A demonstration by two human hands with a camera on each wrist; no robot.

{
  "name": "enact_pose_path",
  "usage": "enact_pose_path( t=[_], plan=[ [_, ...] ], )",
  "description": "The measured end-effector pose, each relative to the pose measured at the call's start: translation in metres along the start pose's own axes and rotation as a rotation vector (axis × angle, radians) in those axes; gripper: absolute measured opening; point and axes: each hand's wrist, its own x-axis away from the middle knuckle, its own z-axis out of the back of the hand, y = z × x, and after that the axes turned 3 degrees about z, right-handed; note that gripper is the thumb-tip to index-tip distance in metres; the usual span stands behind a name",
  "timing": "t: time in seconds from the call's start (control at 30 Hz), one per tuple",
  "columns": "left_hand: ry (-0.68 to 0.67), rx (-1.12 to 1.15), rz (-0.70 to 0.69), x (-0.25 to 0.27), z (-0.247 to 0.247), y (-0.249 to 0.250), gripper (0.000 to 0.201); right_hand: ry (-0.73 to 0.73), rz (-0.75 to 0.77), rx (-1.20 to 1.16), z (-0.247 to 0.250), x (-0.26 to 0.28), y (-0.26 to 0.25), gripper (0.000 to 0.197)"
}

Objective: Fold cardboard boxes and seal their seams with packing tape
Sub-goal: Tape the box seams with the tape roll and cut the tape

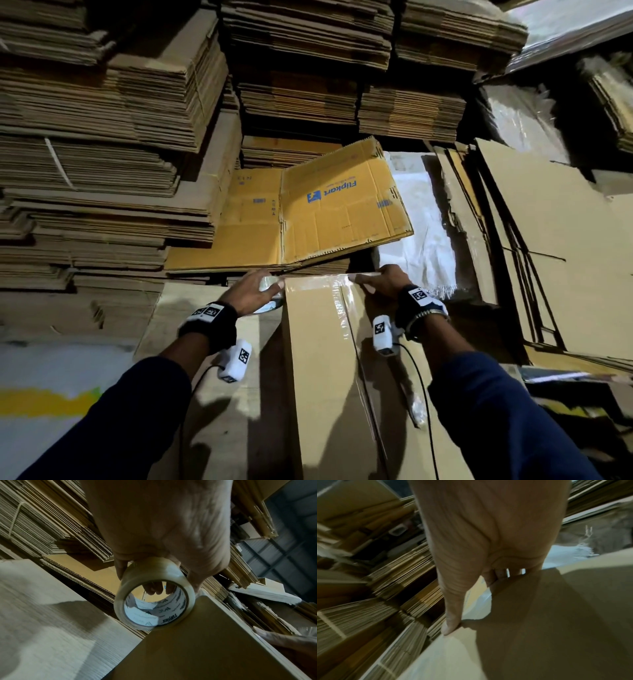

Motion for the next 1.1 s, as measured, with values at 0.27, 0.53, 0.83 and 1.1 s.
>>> enact_pose_path(
  t=[0.27, 0.53, 0.83, 1.1],
  plan=[
    [-0.033, 0.041, 0.077, -0.008, -0.007, -0.012, 0.104, -0.017, -0.018, 0.29, -0.017, -0.009, -0.009, 0.109],
    [-0.05, 0.062, 0.089, -0.012, -0.008, -0.012, 0.11, -0.125, 0.159, 0.43, -0.06, 0.023, -0.081, 0.061],
    [-0.003, 0.058, 0.06, -0.012, -0.008, -0.007, 0.029, -0.239, 0.251, 0.434, -0.113, 0.034, -0.135, 0.062],
    [0.026, 0.078, 0.124, -0.001, -0.011, -0.001, 0.062, -0.025, 0.512, 0.107, -0.079, 0.053, -0.076, 0.049]
  ],
)
